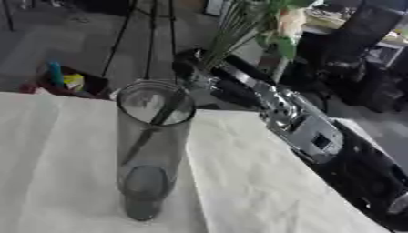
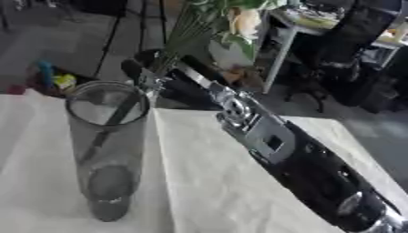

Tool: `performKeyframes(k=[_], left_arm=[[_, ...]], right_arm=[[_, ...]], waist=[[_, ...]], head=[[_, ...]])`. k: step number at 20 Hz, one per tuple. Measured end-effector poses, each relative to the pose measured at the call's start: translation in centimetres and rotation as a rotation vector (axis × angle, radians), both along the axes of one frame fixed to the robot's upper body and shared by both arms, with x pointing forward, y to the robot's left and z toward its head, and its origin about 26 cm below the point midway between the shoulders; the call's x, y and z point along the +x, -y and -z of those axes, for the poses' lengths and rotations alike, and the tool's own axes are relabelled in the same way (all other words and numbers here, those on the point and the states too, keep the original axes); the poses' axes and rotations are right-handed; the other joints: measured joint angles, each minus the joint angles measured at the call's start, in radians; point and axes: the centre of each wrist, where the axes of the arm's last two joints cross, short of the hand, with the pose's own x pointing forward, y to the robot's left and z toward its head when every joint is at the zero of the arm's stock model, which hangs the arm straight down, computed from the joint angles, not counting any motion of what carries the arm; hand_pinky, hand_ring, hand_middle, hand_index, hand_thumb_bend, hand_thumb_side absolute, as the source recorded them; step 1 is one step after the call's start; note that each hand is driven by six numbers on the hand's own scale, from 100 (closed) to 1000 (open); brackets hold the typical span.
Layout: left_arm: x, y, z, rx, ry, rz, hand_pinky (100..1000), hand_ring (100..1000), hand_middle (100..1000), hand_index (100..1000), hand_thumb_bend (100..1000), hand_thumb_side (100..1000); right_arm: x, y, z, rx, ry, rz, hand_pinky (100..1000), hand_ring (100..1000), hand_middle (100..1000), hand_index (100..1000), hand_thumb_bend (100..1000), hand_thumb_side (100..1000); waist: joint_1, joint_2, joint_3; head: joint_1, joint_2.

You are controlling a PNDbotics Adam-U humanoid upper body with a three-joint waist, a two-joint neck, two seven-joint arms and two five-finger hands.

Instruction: Arrange flowers into the vase.

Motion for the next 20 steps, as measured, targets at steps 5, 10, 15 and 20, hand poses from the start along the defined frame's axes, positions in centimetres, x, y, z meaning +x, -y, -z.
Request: performKeyframes(k=[5,10,15,20], left_arm=[[0.0,0.1,0.0,0.006,-0.001,0.011,563,556,805,899,100,1000],[0.0,0.1,0.0,0.004,-0.003,0.015,564,557,805,899,100,1000],[0.0,0.1,0.0,0.004,-0.004,0.016,564,557,805,899,100,1000],[0.0,0.1,0.0,0.004,-0.005,0.020,564,557,805,898,100,1000]], right_arm=[[-1.1,-1.1,-0.6,0.015,0.044,-0.070,786,947,804,958,352,1000],[-1.3,-1.2,-0.2,0.010,0.034,-0.081,802,961,816,980,341,1000],[-1.3,-1.1,0.2,0.010,0.022,-0.085,807,964,815,984,335,1000],[-1.3,-1.1,0.4,0.009,0.015,-0.085,807,966,815,985,347,1000]], waist=[[0.000,0.000,0.000],[0.000,-0.001,-0.001],[0.000,-0.001,-0.001],[0.000,-0.001,-0.006]], head=[[-0.006,0.000],[-0.008,0.001],[-0.015,0.001],[-0.017,0.001]])
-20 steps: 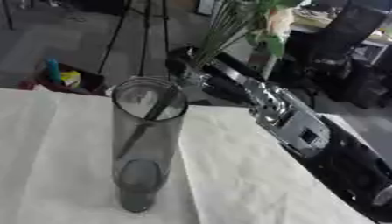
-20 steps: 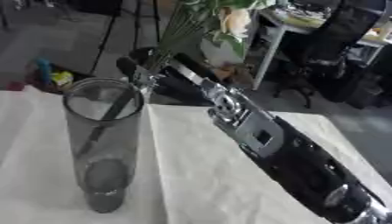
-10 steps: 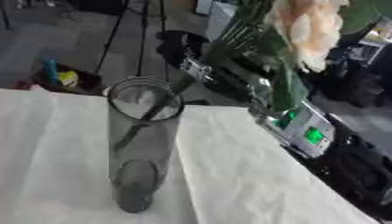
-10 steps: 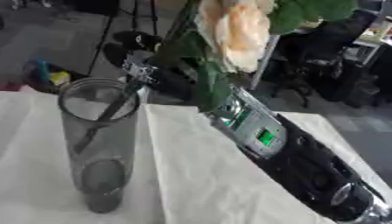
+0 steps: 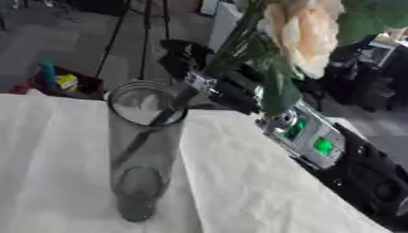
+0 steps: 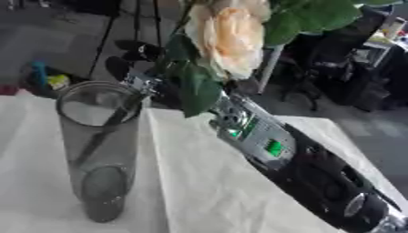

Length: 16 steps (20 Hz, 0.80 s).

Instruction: Arrange flowers into the vase.

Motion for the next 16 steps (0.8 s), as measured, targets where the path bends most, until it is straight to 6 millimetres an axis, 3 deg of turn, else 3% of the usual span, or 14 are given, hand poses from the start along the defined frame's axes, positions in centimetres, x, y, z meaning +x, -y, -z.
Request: performKeyframes(k=[3,10,13,16], left_arm=[[0.00,0.00,0.00,0.000,0.000,0.001,564,557,805,898,100,1000],[0.00,0.01,0.00,0.002,-0.001,0.002,563,557,806,898,100,1000],[-0.01,0.07,0.01,0.001,-0.003,0.004,563,557,806,898,100,1000],[-0.02,0.18,0.03,-0.002,-0.004,0.009,563,557,806,898,100,1000]], right_arm=[[0.00,-0.02,0.04,0.001,-0.014,-0.006,817,973,826,993,335,1000],[0.05,0.07,0.38,-0.025,-0.033,-0.015,847,993,848,1000,480,1000],[0.07,0.11,0.53,-0.038,-0.022,-0.011,847,995,847,1000,472,1000],[0.13,0.04,0.59,-0.043,-0.022,-0.008,843,995,838,1000,384,1000]], waist=[[0.000,0.000,0.000],[0.000,0.000,0.005],[0.000,0.000,0.005],[0.000,0.000,0.007]], head=[[-0.002,0.000],[-0.006,0.000],[-0.013,0.000],[-0.028,-0.004]])
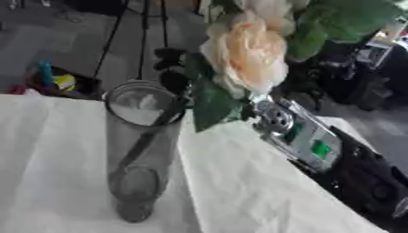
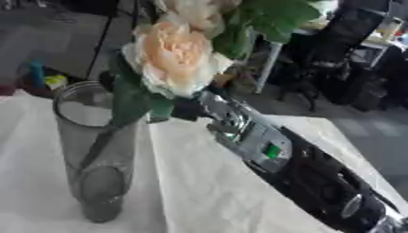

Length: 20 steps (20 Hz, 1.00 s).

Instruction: Arrange flowers into the vase.

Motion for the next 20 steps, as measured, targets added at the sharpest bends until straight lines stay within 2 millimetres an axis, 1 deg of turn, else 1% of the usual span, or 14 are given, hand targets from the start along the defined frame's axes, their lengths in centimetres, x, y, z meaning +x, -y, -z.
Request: performKeyframes(k=[1,2,5,8,9,10,11,13,14,15,16,17,18,20], left_arm=[[0.0,0.0,0.0,0.000,-0.001,0.002,564,557,806,898,100,1000],[0.0,0.1,0.0,0.001,-0.001,0.005,564,558,806,898,100,1000],[0.0,0.2,0.1,0.001,-0.002,0.015,564,557,806,898,100,1000],[-0.1,0.2,0.2,0.000,-0.006,0.016,563,557,807,897,100,1000],[-0.1,0.2,0.2,0.001,-0.007,0.016,563,558,808,897,100,1000],[-0.1,0.2,0.2,0.000,-0.008,0.017,564,558,809,898,100,1000],[-0.1,0.2,0.2,0.001,-0.009,0.018,563,558,810,898,100,1000],[-0.1,0.2,0.2,0.003,-0.011,0.019,564,558,811,898,100,1000],[-0.1,0.2,0.2,0.004,-0.011,0.019,564,558,811,898,100,1000],[-0.1,0.2,0.2,0.004,-0.012,0.020,564,558,811,898,100,1000],[-0.1,0.2,0.2,0.005,-0.012,0.020,564,558,811,898,100,1000],[-0.1,0.2,0.2,0.006,-0.012,0.021,564,558,811,898,100,1000],[-0.1,0.2,0.2,0.007,-0.012,0.021,564,558,811,898,100,1000],[-0.1,0.3,0.1,0.007,-0.011,0.022,564,558,811,898,100,1000]], right_arm=[[0.1,0.0,-0.1,0.003,0.002,0.004,844,996,836,1000,346,1000],[0.1,0.1,-0.2,0.006,0.001,0.010,843,996,836,1000,384,1000],[0.6,0.5,-0.3,0.020,-0.017,0.035,846,1000,840,1000,353,1000],[0.9,0.9,-0.3,0.033,-0.032,0.051,861,1000,847,1000,362,1000],[0.9,1.0,-0.3,0.035,-0.035,0.055,864,1000,852,1000,389,1000],[0.9,1.1,-0.3,0.034,-0.036,0.055,878,1000,866,1000,542,1000],[0.9,1.1,-0.3,0.030,-0.039,0.050,884,1000,871,1000,601,1000],[1.0,1.1,-0.2,0.001,-0.057,0.031,903,1000,886,1000,817,1000],[1.0,1.1,0.0,-0.025,-0.075,0.017,915,1000,897,1000,983,889],[1.0,1.1,0.2,-0.058,-0.100,0.004,916,1000,898,1000,1000,864],[1.1,1.1,0.3,-0.092,-0.125,-0.009,922,1000,901,1000,1000,740],[1.1,1.2,0.4,-0.125,-0.152,-0.017,926,1000,902,1000,1000,585],[1.2,1.3,0.5,-0.155,-0.179,-0.024,934,1000,906,1000,1000,541],[1.2,1.4,0.5,-0.206,-0.226,-0.033,941,1000,911,1000,1000,541]], waist=[[0.000,0.000,0.002],[0.000,0.000,0.005],[0.003,0.000,0.004],[0.005,0.000,-0.001],[0.005,0.000,-0.002],[0.005,0.000,-0.002],[0.005,0.000,-0.001],[0.005,0.000,0.000],[0.005,0.000,0.002],[0.005,0.000,0.005],[0.005,0.000,0.006],[0.005,0.000,0.006],[0.005,0.000,0.006],[0.005,0.000,0.006]], head=[[-0.004,-0.004],[-0.007,-0.006],[-0.011,-0.008],[-0.011,-0.011],[-0.011,-0.013],[-0.011,-0.014],[-0.011,-0.014],[-0.010,-0.014],[-0.009,-0.014],[-0.008,-0.014],[-0.006,-0.014],[-0.006,-0.014],[-0.005,-0.014],[-0.005,-0.014]])
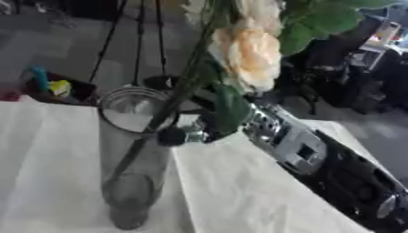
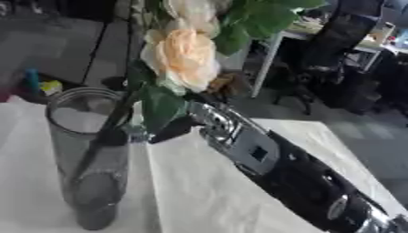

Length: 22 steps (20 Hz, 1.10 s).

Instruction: Arrange flowers into the vase.

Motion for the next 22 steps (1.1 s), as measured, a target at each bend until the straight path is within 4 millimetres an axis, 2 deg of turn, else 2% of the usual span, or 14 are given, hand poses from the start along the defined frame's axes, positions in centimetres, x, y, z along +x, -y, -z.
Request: performKeyframes(k=[6,16,22], left_arm=[[0.0,0.0,0.0,0.002,0.000,0.001,565,559,813,898,100,1000],[0.0,0.0,0.0,0.004,-0.002,0.002,563,559,814,898,100,1000],[0.0,0.0,0.1,0.000,-0.004,-0.001,563,559,814,898,100,1000]], right_arm=[[0.0,0.2,0.1,-0.070,-0.049,-0.019,950,1000,917,1000,1000,541],[0.0,0.6,0.4,-0.058,-0.044,-0.008,939,1000,903,1000,1000,541],[0.5,1.4,0.9,-0.036,-0.060,0.033,936,1000,898,1000,1000,541]], waist=[[0.000,0.000,-0.001],[0.000,0.000,-0.007],[0.000,-0.003,-0.016]], head=[[0.000,0.000],[0.005,0.002],[0.022,0.020]])
